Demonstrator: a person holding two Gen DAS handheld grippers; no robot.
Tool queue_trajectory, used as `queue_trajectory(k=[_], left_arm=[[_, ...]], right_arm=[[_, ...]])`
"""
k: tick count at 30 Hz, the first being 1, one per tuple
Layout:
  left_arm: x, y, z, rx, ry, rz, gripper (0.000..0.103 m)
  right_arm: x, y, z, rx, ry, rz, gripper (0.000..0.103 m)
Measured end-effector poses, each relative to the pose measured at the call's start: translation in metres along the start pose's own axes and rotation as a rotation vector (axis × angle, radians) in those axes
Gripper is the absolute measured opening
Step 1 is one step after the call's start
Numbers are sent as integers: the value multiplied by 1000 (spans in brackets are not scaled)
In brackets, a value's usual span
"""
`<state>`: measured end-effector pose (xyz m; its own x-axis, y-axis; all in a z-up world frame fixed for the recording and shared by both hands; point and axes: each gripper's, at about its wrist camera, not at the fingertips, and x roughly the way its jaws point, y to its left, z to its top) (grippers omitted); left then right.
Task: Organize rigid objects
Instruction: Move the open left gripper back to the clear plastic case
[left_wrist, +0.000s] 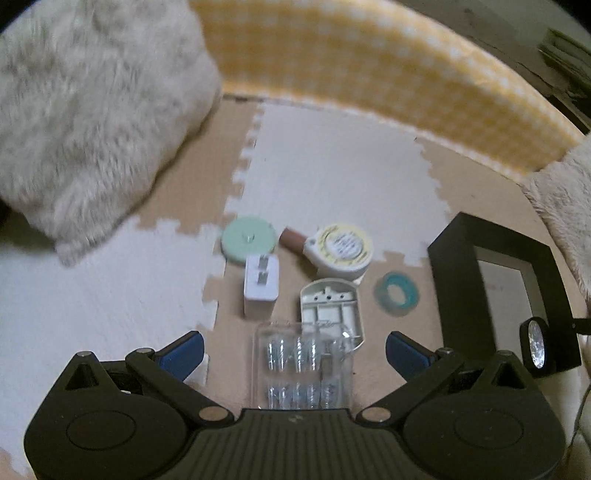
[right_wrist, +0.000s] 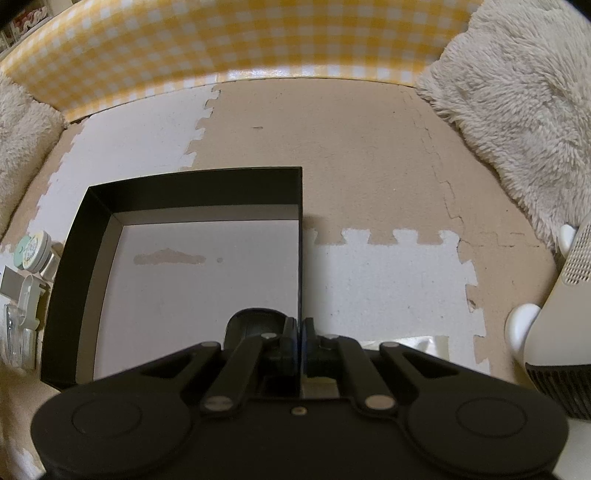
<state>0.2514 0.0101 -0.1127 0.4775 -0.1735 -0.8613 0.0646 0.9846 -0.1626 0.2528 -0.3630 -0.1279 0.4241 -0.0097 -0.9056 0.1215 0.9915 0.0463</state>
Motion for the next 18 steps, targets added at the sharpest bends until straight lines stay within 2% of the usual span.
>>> queue_trajectory(k=[5, 10, 15, 18], left_arm=[[26, 10, 0, 7, 109, -20, 90], [36, 13, 0, -11, 141, -59, 73], [36, 12, -1, -20, 162, -48, 73], [31, 12, -1, -33, 149, -17, 73]], right_arm=[[0, 0, 0, -1, -1, 3, 3], [0, 1, 0, -4, -1, 1, 3], [0, 1, 0, -5, -1, 0, 3], [1, 2, -1, -8, 1, -2, 3]])
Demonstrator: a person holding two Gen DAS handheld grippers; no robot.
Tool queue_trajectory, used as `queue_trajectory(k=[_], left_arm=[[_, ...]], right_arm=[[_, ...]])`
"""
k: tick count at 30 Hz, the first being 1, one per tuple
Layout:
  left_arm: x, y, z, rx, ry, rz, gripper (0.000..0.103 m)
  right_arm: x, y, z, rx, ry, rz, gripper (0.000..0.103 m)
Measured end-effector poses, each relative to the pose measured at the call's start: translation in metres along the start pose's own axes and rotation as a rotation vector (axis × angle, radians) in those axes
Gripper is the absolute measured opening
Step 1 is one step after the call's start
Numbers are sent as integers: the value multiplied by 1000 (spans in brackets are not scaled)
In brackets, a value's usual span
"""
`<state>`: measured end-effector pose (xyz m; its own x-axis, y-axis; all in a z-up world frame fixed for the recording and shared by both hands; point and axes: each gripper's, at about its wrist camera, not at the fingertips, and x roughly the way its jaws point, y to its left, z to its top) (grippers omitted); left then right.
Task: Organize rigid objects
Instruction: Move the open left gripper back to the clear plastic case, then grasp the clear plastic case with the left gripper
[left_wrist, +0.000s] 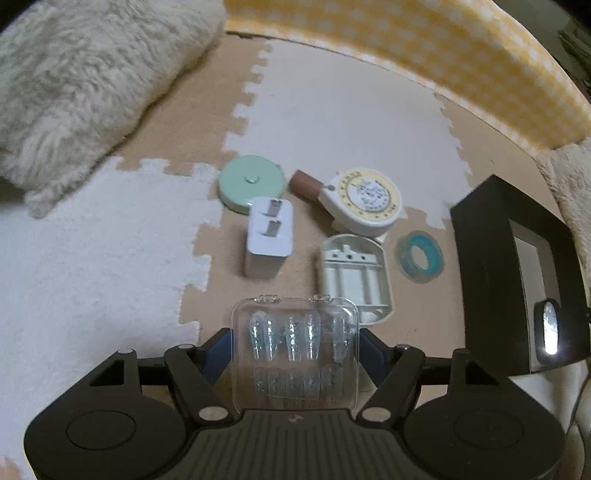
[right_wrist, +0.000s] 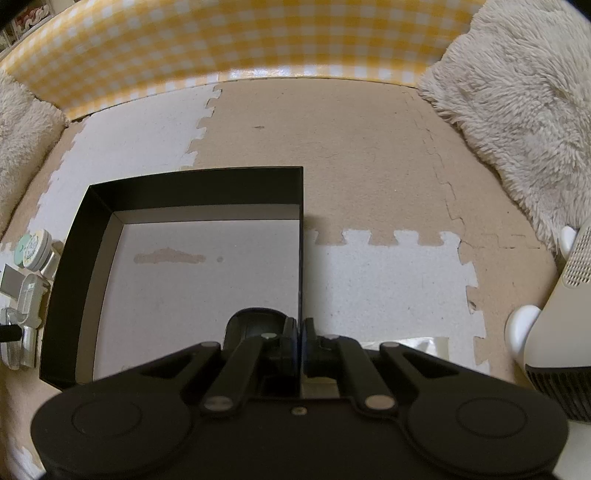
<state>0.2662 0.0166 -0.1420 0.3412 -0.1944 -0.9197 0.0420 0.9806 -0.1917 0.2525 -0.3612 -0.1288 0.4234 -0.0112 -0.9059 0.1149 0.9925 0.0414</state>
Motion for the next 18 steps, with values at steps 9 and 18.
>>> queue_trajectory(k=[9, 18], left_arm=[[-53, -44, -13, 39, -111, -154, 73], [-71, -124, -8, 89, -166, -327, 73]], right_arm=[[1, -1, 1, 7, 4, 5, 3], [0, -6, 0, 32, 16, 31, 4]])
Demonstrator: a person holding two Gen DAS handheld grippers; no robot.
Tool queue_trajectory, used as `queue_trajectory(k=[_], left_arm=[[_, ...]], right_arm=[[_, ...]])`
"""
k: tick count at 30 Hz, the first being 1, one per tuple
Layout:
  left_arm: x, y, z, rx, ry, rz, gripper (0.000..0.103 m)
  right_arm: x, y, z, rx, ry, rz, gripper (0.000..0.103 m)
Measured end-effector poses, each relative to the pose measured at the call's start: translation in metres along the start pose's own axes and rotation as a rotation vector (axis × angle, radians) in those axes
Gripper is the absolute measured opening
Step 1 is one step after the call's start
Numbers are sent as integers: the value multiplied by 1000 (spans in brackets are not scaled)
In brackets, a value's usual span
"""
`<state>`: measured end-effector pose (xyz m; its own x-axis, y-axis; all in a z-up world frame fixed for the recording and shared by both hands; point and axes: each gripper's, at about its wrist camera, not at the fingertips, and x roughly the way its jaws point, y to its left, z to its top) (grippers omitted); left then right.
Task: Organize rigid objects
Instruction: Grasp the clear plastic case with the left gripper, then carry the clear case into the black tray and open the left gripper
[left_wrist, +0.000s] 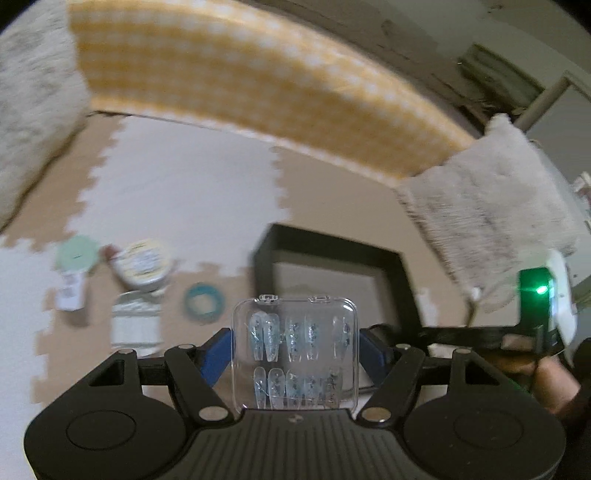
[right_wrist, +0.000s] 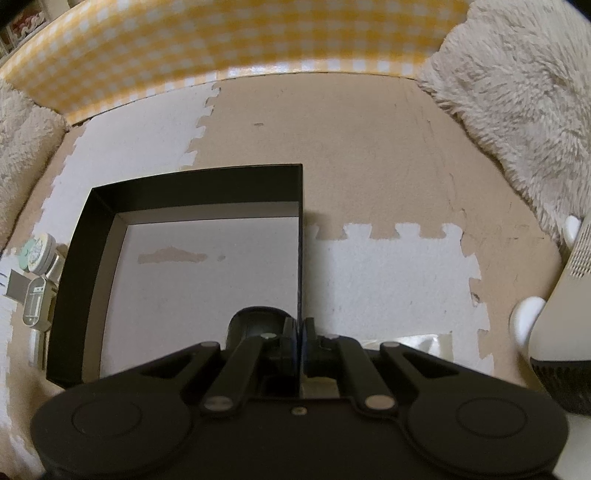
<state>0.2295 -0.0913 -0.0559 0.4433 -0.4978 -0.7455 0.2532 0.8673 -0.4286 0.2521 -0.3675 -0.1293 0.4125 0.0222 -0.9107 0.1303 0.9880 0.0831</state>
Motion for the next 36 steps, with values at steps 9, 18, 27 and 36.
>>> queue_trajectory(k=[9, 18, 27, 36], left_arm=[[60, -62, 8, 45, 8, -51, 73], [122, -61, -9, -6, 77, -16, 73], [143, -54, -21, -30, 173, 2, 75], [142, -60, -29, 63, 199, 10, 86]], right_arm=[[-1, -4, -1, 25, 1, 25, 5], [-1, -7, -1, 46, 2, 39, 5], [0, -8, 0, 55, 3, 46, 5], [0, -8, 0, 50, 2, 43, 5]])
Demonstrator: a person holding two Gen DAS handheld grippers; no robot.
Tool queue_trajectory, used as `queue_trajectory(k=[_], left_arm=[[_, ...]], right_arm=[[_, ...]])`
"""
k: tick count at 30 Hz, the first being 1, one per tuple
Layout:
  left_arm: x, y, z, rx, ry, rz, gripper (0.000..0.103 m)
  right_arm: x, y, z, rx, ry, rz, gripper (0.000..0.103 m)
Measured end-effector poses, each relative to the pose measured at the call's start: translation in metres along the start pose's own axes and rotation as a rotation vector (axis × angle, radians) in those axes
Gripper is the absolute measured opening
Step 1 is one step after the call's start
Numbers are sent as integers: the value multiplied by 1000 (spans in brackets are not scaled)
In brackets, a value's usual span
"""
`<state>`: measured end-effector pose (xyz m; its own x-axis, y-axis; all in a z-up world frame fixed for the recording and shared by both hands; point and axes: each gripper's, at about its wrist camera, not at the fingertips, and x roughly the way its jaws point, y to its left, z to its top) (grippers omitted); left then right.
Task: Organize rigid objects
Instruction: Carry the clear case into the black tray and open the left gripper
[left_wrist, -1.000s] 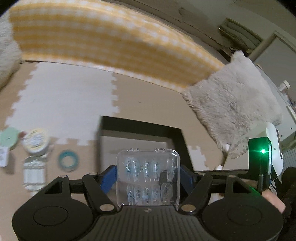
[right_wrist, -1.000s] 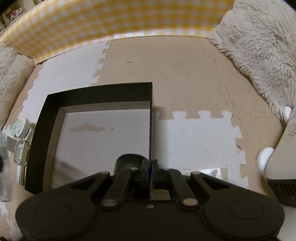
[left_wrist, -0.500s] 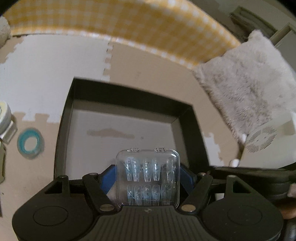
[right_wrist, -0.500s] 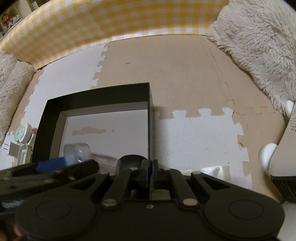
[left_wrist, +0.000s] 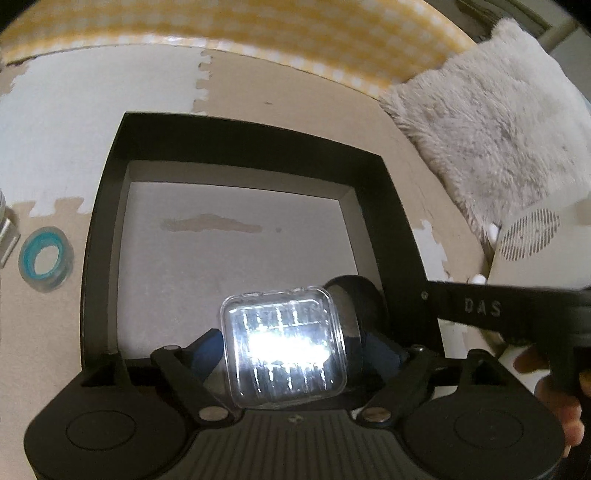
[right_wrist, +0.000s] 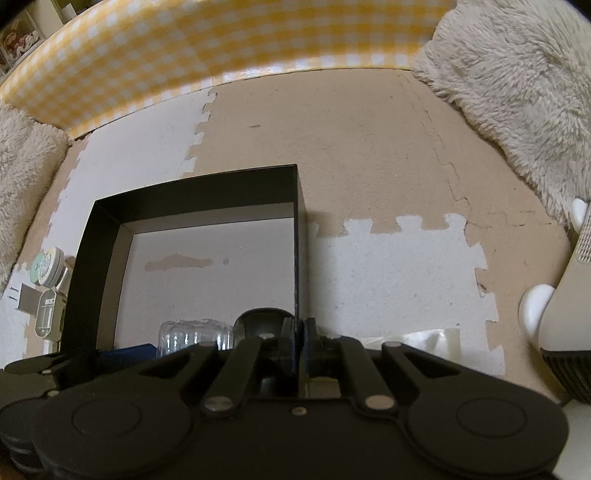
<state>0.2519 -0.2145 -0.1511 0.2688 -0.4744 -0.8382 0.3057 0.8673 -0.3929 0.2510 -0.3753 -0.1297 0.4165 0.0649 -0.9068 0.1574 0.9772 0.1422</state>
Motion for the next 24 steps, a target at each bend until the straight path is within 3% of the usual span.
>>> queue_trajectory(k=[9, 11, 24], left_arm=[[-12, -12, -5, 119, -13, 21, 91], [-16, -14, -6, 143, -20, 34, 97], [-54, -18, -17, 253, -97, 89, 101]], right_arm=[[0, 0, -1, -1, 0, -1, 5], [0, 0, -1, -2, 0, -2, 5], [0, 1, -1, -12, -5, -6, 5]])
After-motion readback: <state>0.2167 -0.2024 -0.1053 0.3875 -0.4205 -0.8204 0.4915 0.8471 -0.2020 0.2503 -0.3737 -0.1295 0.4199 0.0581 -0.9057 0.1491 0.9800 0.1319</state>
